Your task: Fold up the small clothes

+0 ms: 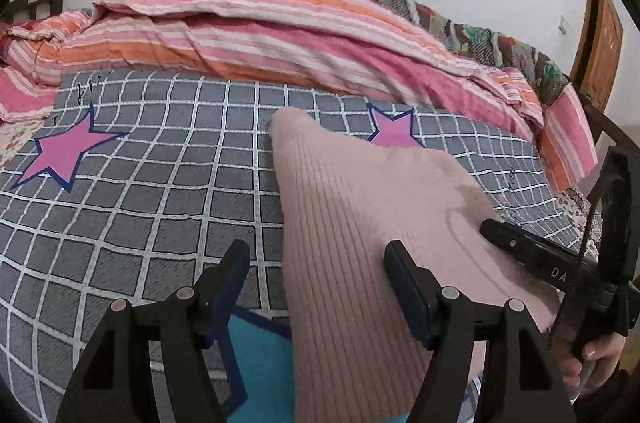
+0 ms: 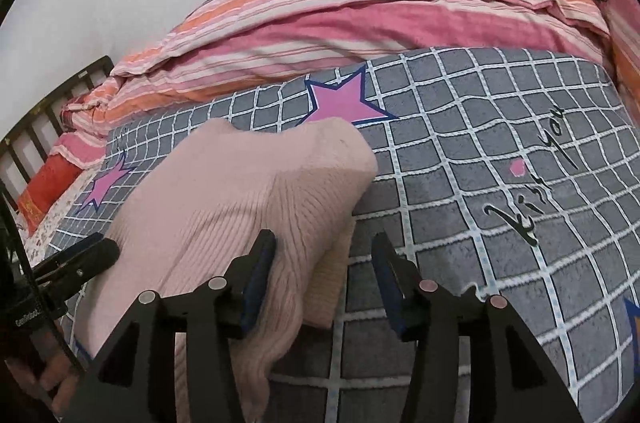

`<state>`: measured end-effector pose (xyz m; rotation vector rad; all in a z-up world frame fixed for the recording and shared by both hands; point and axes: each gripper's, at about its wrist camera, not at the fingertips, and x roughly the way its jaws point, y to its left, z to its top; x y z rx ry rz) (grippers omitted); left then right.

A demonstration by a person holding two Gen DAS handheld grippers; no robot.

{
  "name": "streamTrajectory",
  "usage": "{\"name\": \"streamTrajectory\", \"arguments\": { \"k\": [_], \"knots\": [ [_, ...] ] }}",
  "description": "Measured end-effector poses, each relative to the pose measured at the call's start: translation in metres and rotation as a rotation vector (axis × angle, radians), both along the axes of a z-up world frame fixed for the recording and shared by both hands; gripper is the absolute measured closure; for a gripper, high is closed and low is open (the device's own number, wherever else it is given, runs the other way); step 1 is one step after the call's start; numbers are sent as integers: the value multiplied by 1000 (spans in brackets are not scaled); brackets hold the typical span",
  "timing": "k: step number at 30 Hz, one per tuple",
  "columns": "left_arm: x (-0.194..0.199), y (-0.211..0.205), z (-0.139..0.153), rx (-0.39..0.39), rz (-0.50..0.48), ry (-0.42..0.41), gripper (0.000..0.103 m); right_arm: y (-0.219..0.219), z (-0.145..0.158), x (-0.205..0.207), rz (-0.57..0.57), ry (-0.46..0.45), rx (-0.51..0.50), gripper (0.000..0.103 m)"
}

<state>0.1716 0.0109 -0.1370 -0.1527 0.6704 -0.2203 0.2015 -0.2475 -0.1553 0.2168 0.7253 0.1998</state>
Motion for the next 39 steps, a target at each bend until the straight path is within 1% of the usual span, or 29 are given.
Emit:
{"name": "streamTrajectory", "arguments": {
  "k": [2, 5, 6, 10, 17, 22, 26, 31, 36, 39],
  "knots": [
    [-8, 2, 3, 19, 16, -35, 34, 0, 1, -5, 3, -9, -10, 55],
    [-16, 5, 7, 82, 61, -83, 31, 0, 5, -14, 9, -31, -23, 55],
    [-18, 7, 7, 91, 71, -92, 31, -1, 6, -16, 10, -35, -26, 54],
    [-17, 17, 7, 61, 91, -81, 31, -3, 10, -21, 12, -50, -33, 54],
    [-21, 18, 7, 75, 111, -88, 31, -6, 13, -29, -4, -71, -29, 54],
    [-23, 18, 6, 51, 101, -81, 31, -6, 13, -33, -11, -74, -37, 54],
    [-27, 15, 6, 55, 97, -89, 31, -11, 14, -39, -25, -77, -16, 54],
    [-28, 17, 5, 63, 105, -91, 31, -15, 14, -40, -29, -56, 7, 54],
    [-30, 22, 5, 43, 103, -85, 31, -14, 15, -44, -28, -53, -1, 54],
    [-32, 27, 5, 11, 73, -74, 31, -14, 16, -51, -16, -65, 8, 54]
  ]
}}
